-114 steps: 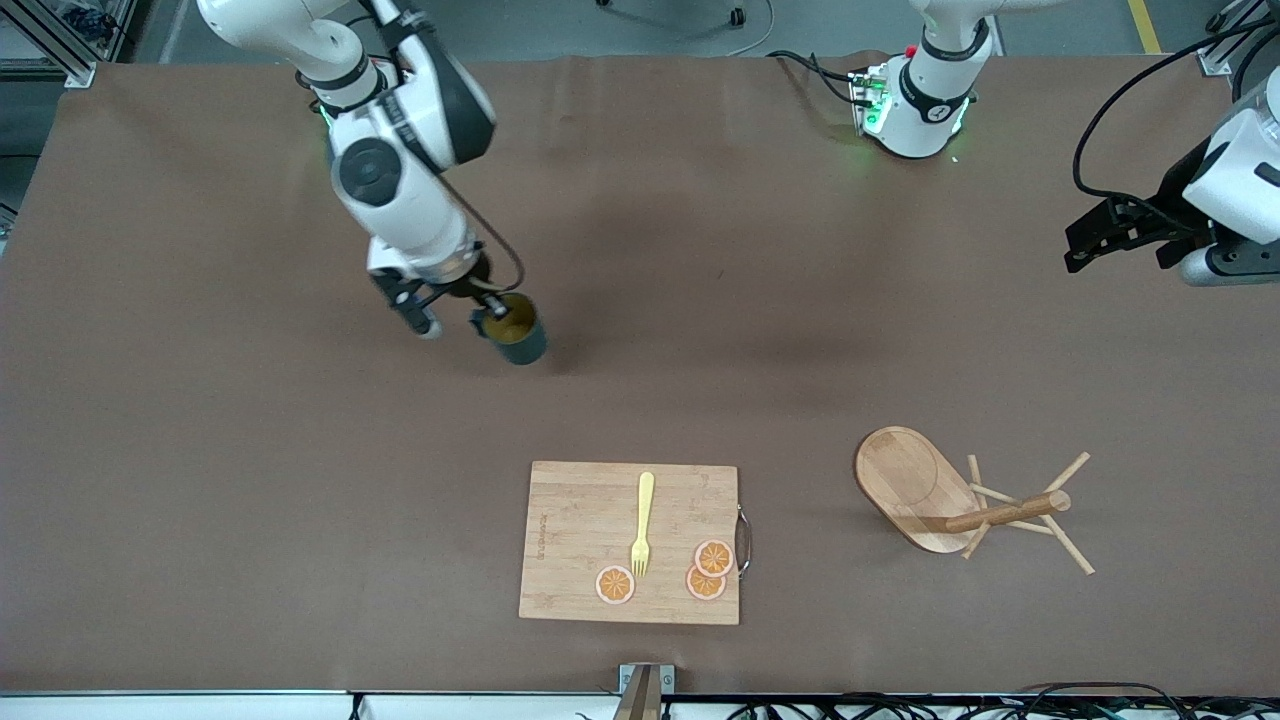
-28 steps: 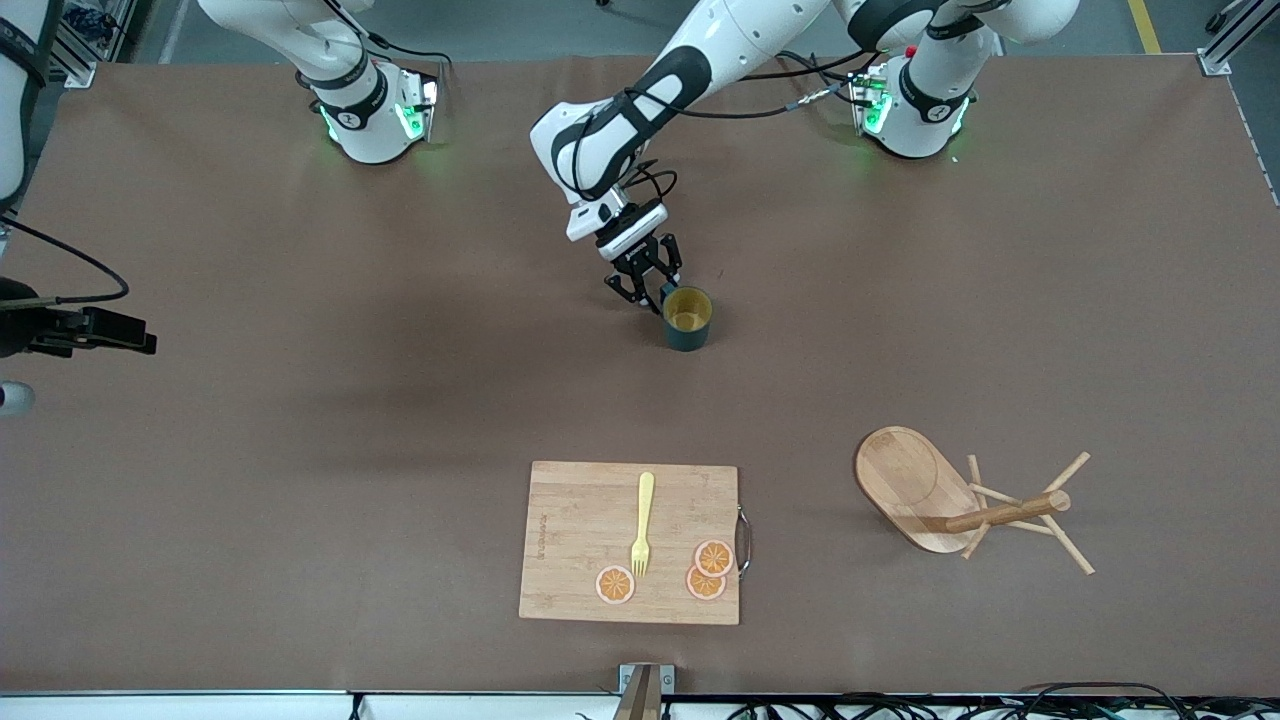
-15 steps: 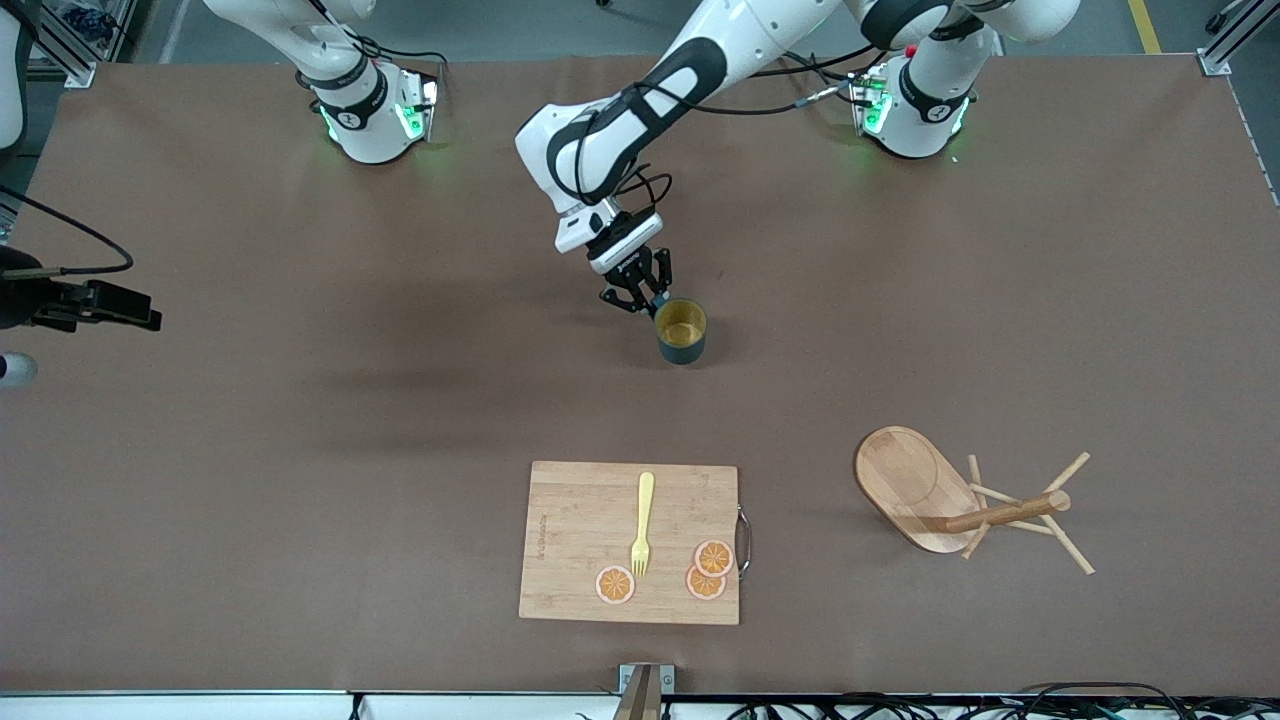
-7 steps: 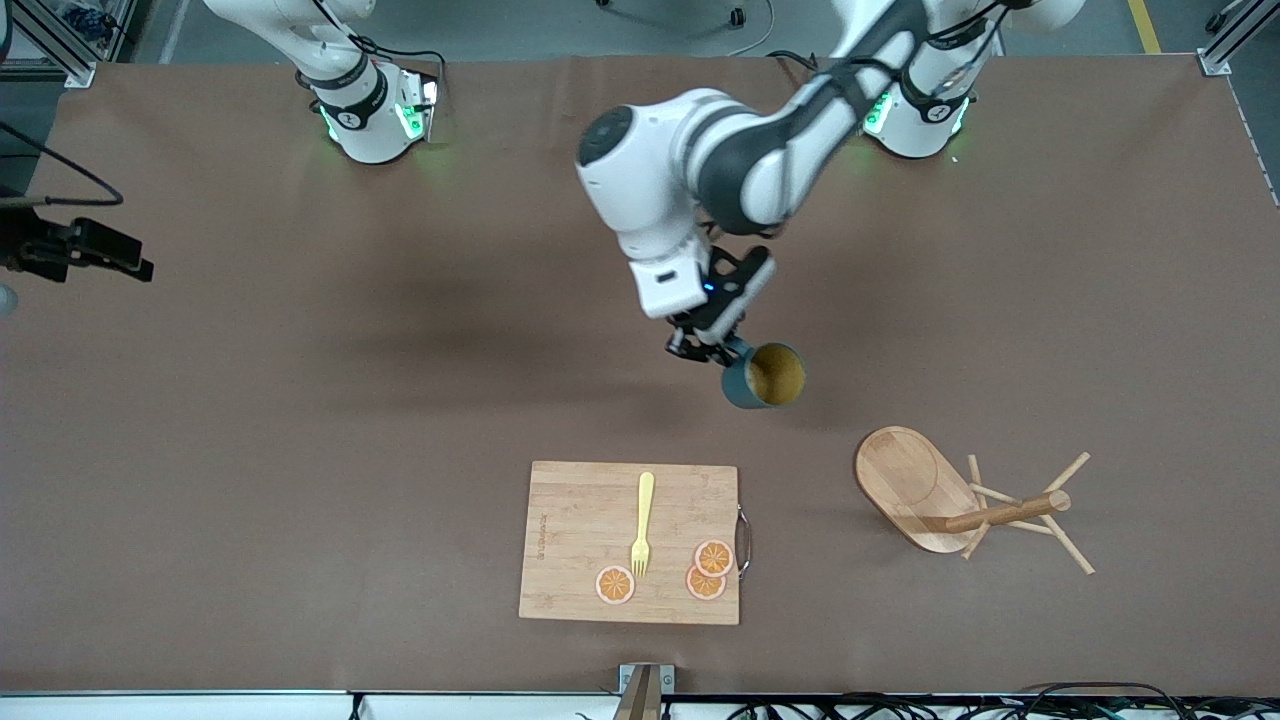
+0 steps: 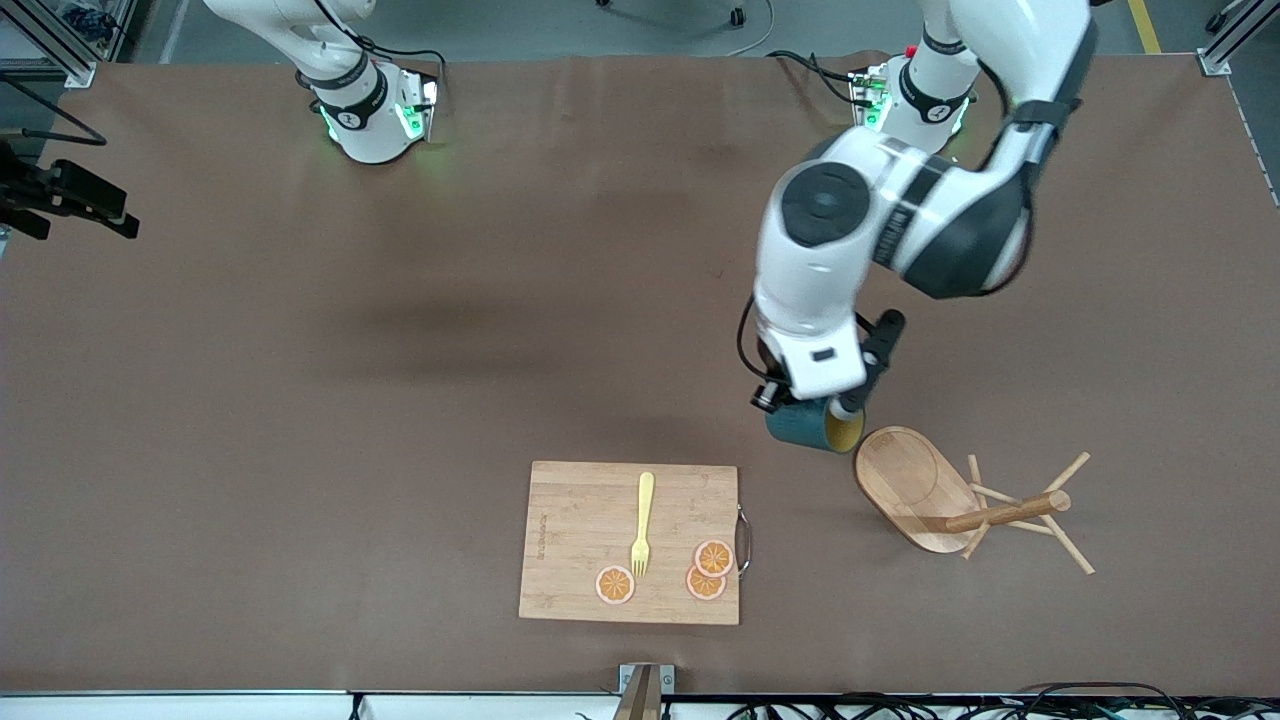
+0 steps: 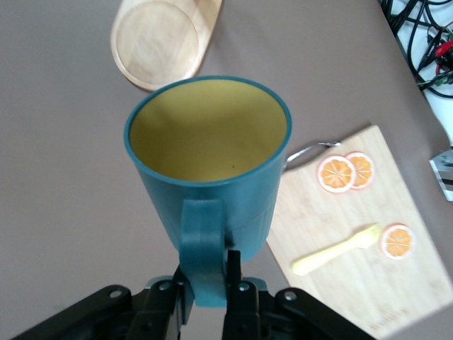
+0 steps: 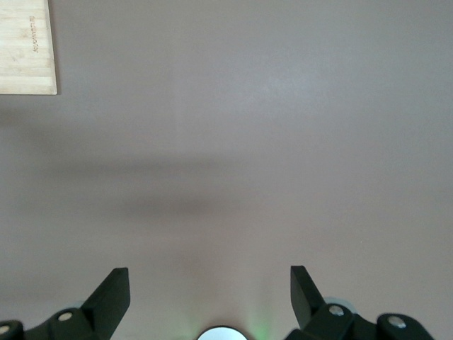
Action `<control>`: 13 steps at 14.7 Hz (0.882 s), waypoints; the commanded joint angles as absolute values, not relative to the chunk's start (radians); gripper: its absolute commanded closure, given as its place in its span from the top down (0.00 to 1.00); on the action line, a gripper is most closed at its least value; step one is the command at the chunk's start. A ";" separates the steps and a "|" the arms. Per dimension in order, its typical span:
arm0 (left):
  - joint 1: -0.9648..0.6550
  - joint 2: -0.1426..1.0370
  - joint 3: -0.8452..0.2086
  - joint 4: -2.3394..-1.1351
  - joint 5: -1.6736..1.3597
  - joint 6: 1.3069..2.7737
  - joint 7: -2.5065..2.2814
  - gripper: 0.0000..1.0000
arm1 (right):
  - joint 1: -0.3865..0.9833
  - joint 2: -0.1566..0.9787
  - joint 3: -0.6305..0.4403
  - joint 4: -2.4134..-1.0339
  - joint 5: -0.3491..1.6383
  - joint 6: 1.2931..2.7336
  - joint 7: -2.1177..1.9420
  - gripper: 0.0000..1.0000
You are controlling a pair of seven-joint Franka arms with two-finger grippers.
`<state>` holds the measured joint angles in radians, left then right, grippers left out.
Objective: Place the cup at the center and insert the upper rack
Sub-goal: 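Lift the mug with the left gripper and carry it to the mug tree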
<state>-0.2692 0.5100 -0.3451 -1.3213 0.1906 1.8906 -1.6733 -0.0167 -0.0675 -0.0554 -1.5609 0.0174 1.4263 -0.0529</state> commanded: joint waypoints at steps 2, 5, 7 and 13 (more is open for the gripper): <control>-0.161 0.486 -0.357 -1.310 -0.028 1.908 -1.557 0.00 | -0.014 -0.121 -0.063 -1.595 0.032 1.431 -0.041 1.00; -0.039 0.486 -0.357 -1.312 -0.257 1.905 -1.430 0.00 | -0.014 -0.112 -0.061 -1.600 0.023 1.440 -0.054 1.00; 0.036 0.492 -0.356 -1.312 -0.386 1.905 -1.359 0.00 | -0.015 -0.110 -0.061 -1.598 0.017 1.442 -0.067 1.00; 0.184 0.546 -0.348 -1.313 -0.768 1.907 -1.164 0.00 | -0.012 -0.110 -0.055 -1.597 -0.017 1.431 -0.074 1.00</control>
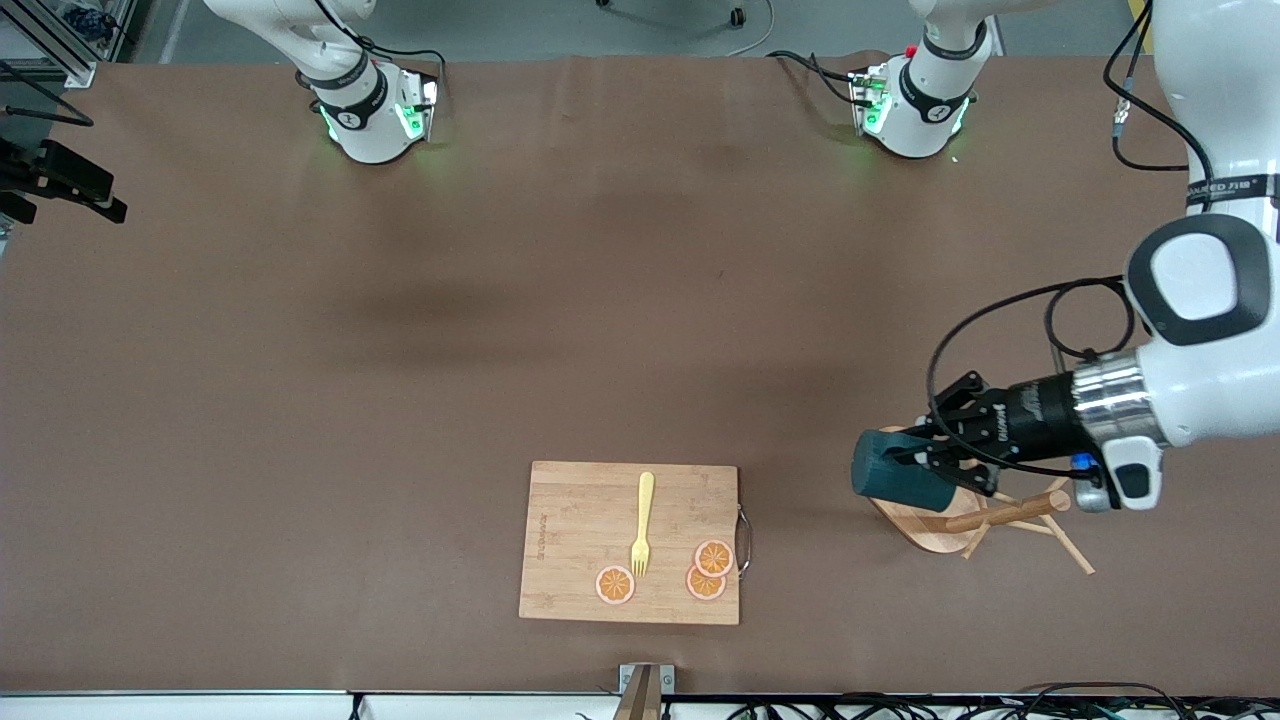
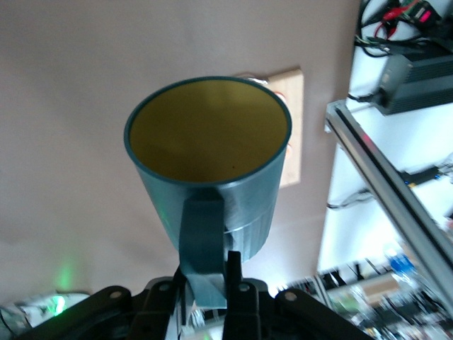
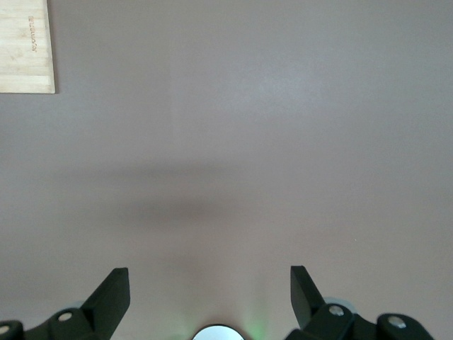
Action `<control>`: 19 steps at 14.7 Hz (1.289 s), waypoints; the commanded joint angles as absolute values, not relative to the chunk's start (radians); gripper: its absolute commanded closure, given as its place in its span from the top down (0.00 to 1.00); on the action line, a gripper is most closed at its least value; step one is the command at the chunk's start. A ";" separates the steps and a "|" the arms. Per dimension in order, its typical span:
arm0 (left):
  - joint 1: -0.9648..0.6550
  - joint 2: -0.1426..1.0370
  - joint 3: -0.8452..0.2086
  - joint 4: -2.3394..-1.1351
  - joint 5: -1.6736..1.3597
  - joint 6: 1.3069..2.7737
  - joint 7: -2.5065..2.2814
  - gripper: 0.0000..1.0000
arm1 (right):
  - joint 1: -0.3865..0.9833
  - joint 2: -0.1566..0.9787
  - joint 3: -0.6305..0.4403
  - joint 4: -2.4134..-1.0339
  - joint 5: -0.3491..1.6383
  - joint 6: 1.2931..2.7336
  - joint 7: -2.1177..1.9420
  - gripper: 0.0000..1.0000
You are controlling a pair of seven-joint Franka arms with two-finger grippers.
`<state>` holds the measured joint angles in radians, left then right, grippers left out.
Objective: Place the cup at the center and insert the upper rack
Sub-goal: 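Lift the mug with the left gripper and carry it to the mug tree, then hang the mug handle onto a mug tree peg with the left gripper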
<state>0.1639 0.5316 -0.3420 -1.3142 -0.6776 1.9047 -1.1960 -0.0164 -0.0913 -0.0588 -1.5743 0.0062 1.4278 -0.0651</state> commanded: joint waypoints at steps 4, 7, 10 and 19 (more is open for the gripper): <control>0.205 0.581 -0.347 -1.315 -0.799 1.907 -1.158 0.00 | -0.012 -0.110 -0.055 -1.598 -0.015 1.417 -0.069 1.00; 0.225 0.612 -0.347 -1.315 -0.845 1.901 -1.137 0.00 | -0.014 -0.110 -0.055 -1.600 -0.008 1.417 -0.069 1.00; 0.244 0.615 -0.347 -1.315 -0.853 1.898 -1.134 0.00 | -0.014 -0.110 -0.055 -1.597 -0.006 1.427 -0.071 1.00; 0.327 0.653 -0.347 -1.318 -0.865 1.879 -1.132 0.00 | -0.014 -0.110 -0.055 -1.591 -0.006 1.427 -0.071 1.00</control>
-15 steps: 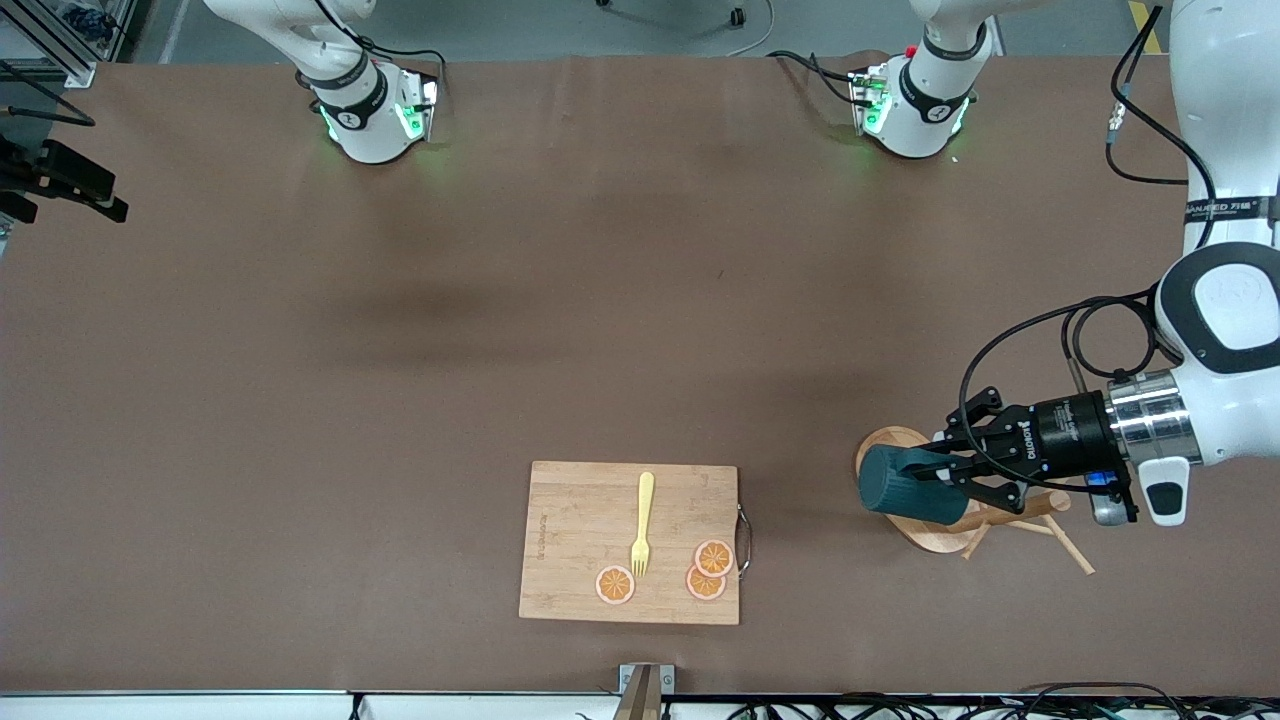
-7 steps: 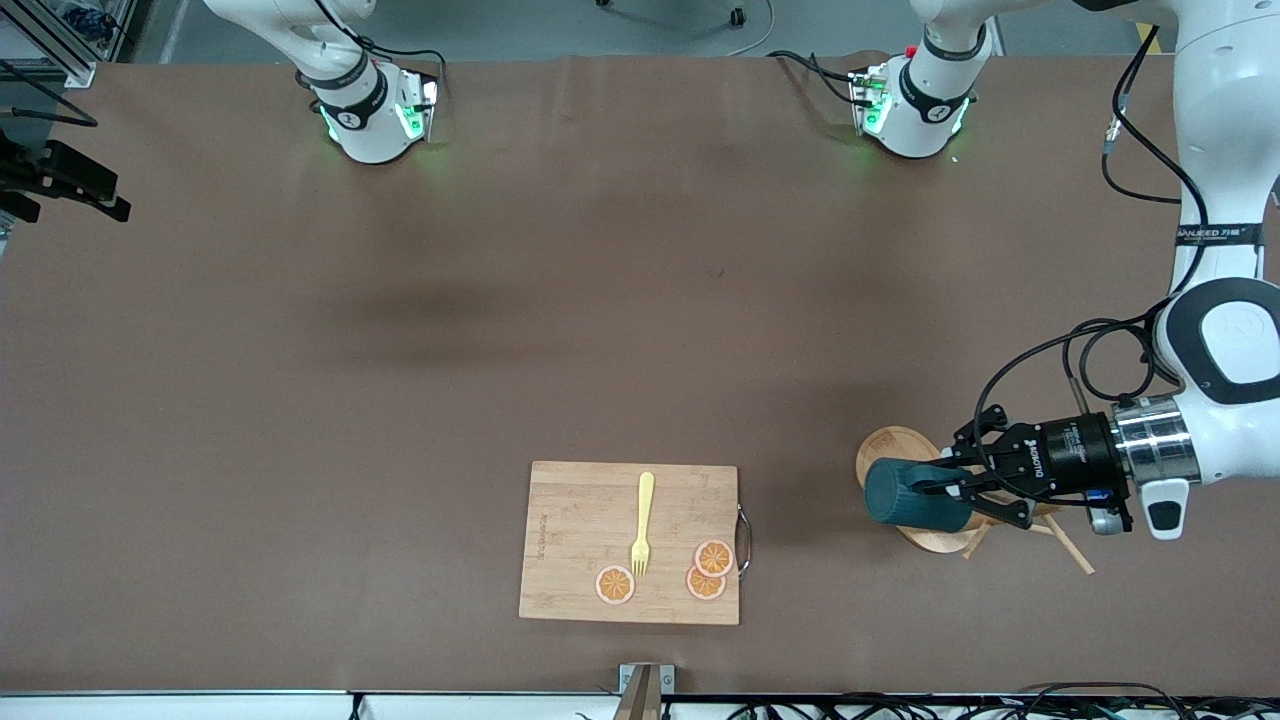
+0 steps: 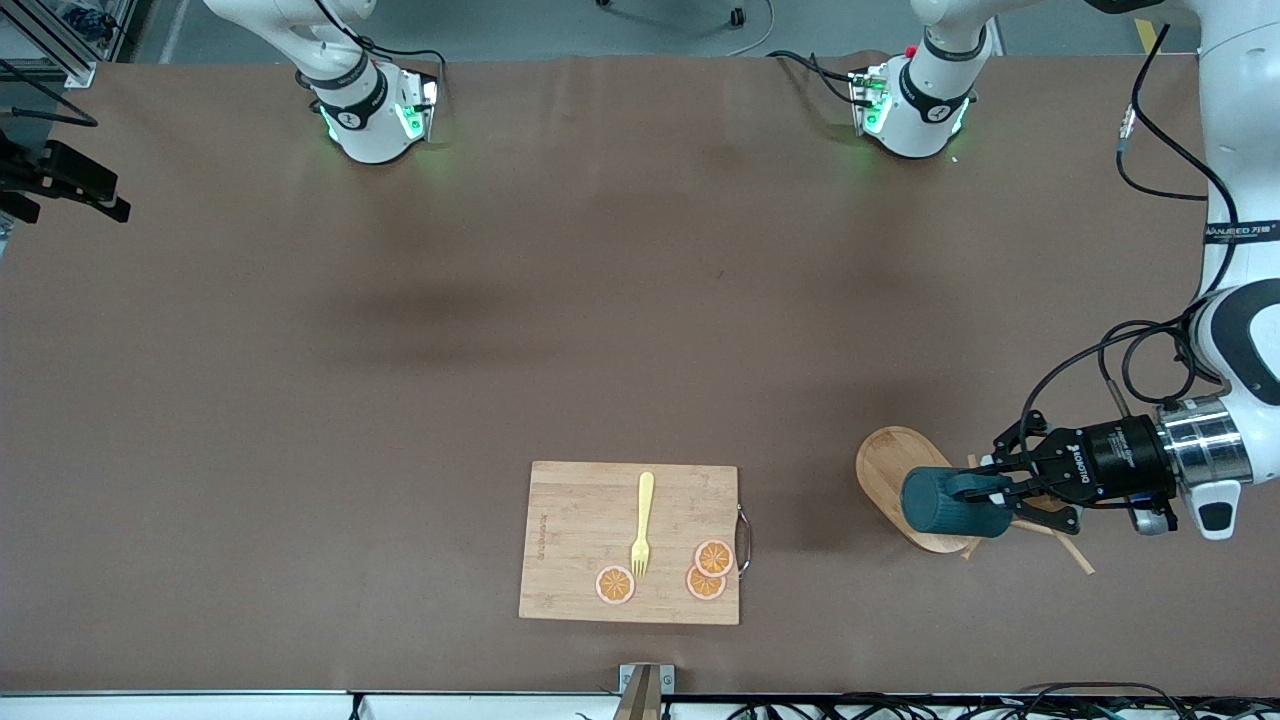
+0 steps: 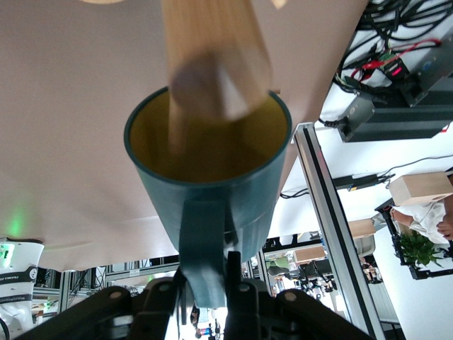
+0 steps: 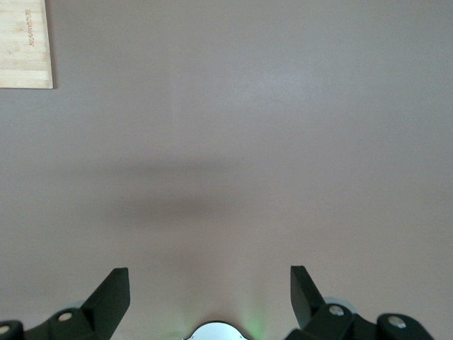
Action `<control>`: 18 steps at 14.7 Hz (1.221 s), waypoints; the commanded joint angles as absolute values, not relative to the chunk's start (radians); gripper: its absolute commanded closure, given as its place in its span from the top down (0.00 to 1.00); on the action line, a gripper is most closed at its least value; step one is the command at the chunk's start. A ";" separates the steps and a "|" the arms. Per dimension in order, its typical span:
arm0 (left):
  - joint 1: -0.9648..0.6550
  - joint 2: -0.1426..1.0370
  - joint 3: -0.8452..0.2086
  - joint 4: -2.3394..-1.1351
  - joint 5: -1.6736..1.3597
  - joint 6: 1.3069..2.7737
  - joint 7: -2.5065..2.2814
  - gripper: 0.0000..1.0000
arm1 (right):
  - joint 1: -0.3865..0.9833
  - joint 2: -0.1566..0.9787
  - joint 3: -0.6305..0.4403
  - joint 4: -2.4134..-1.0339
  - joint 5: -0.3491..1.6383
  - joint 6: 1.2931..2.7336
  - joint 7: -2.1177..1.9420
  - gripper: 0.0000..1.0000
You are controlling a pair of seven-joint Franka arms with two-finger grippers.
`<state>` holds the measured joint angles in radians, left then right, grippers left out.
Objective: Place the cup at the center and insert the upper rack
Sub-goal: 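Hang the mug handle onto a mug tree peg with the left gripper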
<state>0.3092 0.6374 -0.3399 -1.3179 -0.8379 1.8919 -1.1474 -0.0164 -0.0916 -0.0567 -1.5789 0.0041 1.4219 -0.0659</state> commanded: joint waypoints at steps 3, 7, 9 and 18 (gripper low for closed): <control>0.336 0.664 -0.345 -1.318 -0.885 1.879 -1.106 0.00 | -0.014 -0.110 -0.055 -1.591 -0.006 1.427 -0.072 1.00; 0.345 0.678 -0.345 -1.319 -0.893 1.879 -1.103 0.04 | -0.014 -0.110 -0.055 -1.591 -0.006 1.430 -0.071 1.00; 0.348 0.680 -0.344 -1.321 -0.893 1.879 -1.103 0.08 | -0.014 -0.110 -0.055 -1.591 -0.006 1.431 -0.072 1.00; 0.361 0.693 -0.342 -1.322 -0.893 1.878 -1.082 0.26 | -0.011 -0.110 -0.054 -1.588 -0.020 1.457 -0.084 1.00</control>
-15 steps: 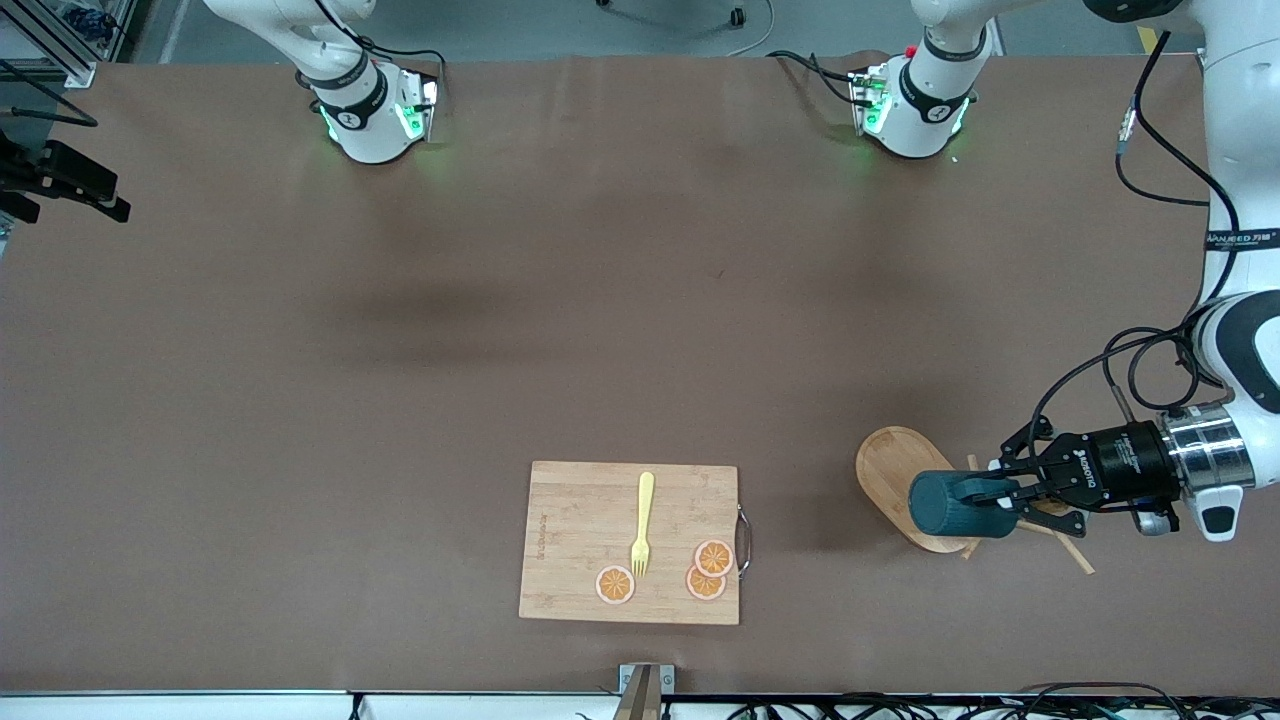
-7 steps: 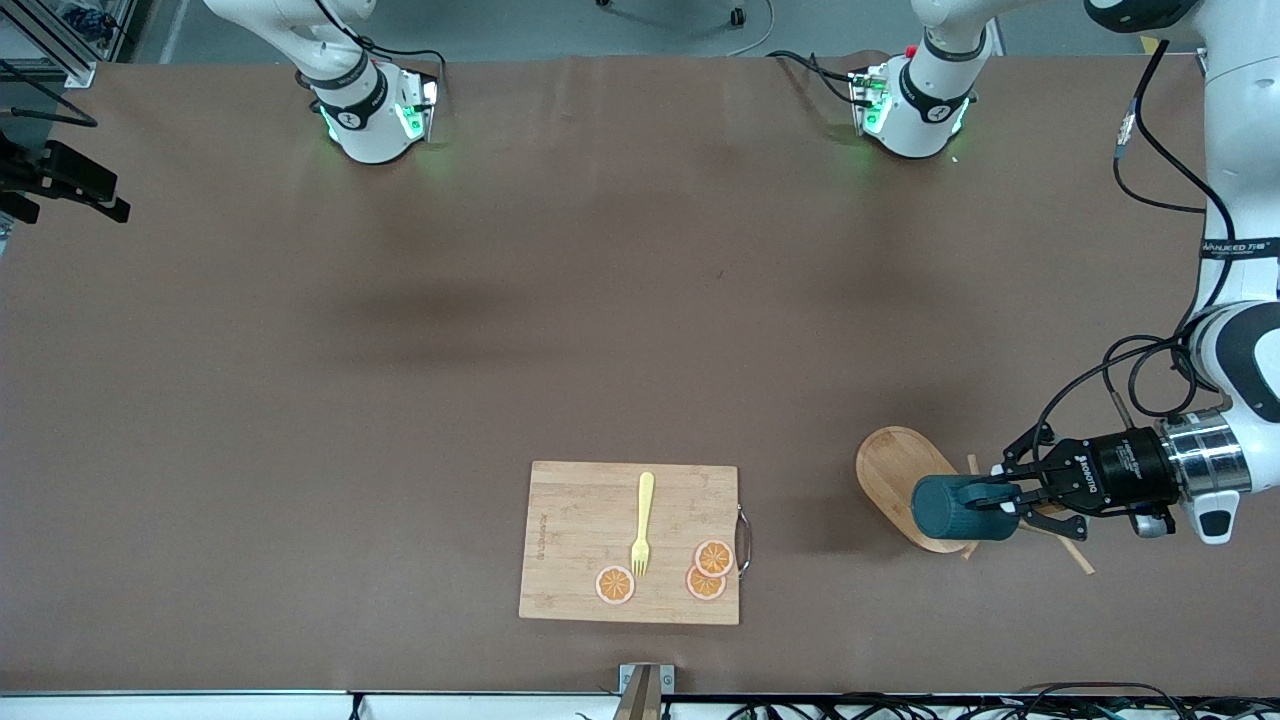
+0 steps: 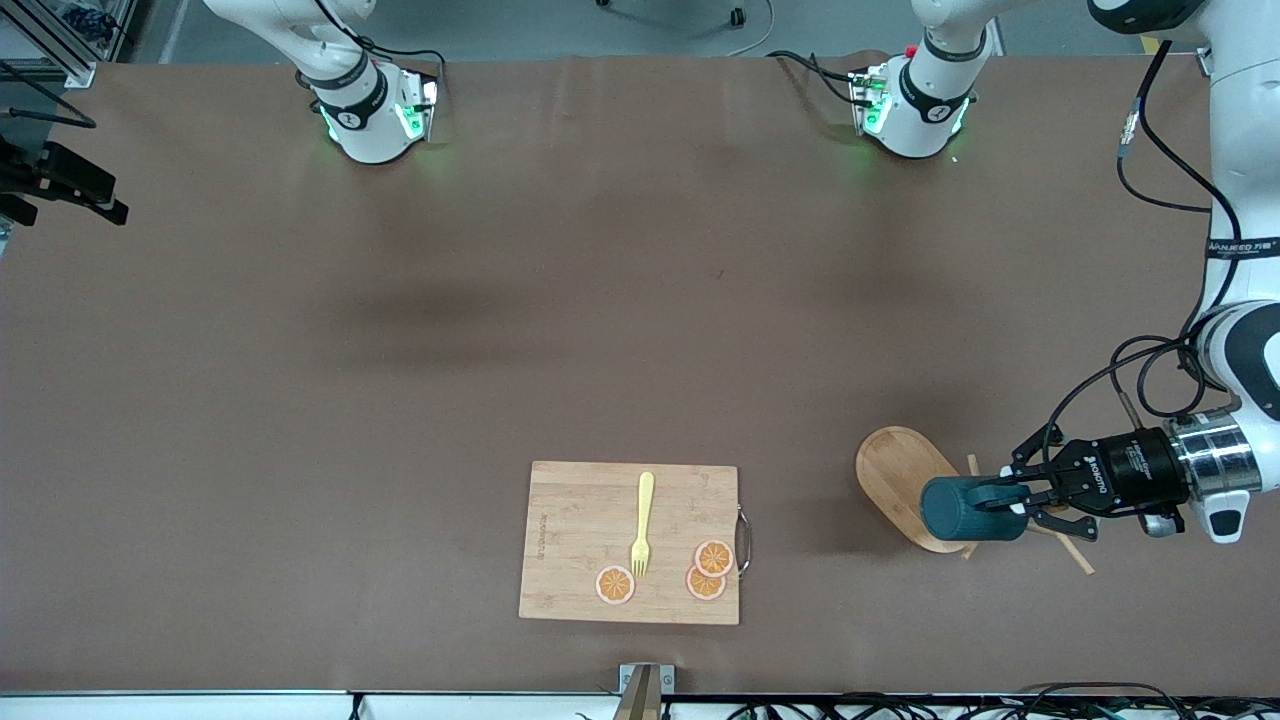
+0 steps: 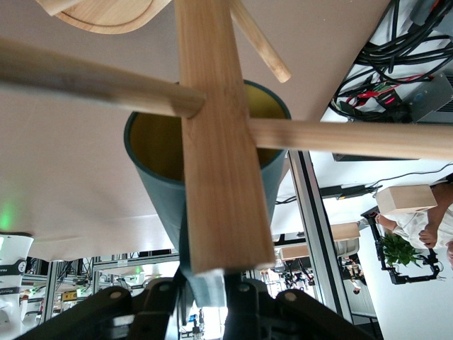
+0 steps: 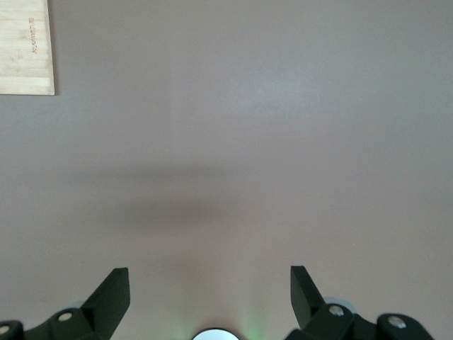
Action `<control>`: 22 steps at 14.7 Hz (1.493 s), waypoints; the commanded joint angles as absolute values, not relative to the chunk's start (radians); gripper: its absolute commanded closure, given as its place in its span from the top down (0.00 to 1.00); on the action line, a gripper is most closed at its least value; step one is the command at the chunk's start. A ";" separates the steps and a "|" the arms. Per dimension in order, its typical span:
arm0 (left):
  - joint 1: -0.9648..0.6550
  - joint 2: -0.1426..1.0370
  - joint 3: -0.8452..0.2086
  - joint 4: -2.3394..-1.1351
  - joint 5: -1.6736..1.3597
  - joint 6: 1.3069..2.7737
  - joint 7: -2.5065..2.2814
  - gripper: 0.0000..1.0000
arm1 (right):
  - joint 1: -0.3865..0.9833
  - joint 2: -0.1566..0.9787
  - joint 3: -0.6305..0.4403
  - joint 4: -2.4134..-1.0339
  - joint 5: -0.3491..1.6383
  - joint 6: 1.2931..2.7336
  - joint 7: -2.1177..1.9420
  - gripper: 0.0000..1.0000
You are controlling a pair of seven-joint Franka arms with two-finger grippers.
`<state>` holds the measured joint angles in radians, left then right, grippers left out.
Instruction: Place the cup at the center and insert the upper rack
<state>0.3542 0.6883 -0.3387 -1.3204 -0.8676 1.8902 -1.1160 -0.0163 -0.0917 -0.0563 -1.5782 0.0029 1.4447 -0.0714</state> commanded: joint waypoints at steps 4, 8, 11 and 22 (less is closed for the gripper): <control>0.354 0.681 -0.342 -1.321 -0.874 1.879 -1.078 1.00 | 0.001 -0.110 -0.054 -1.586 -0.048 1.457 -0.101 1.00; 0.345 0.580 -0.359 -1.319 -0.780 1.879 -1.078 1.00 | 0.002 -0.112 -0.054 -1.588 -0.048 1.447 -0.101 1.00; 0.342 0.471 -0.414 -1.319 -0.619 1.876 -1.080 1.00 | 0.000 -0.112 -0.055 -1.589 -0.046 1.439 -0.100 1.00; 0.353 0.213 -0.480 -1.331 -0.045 1.540 -0.496 1.00 | 0.000 -0.112 -0.055 -1.588 -0.043 1.434 -0.098 1.00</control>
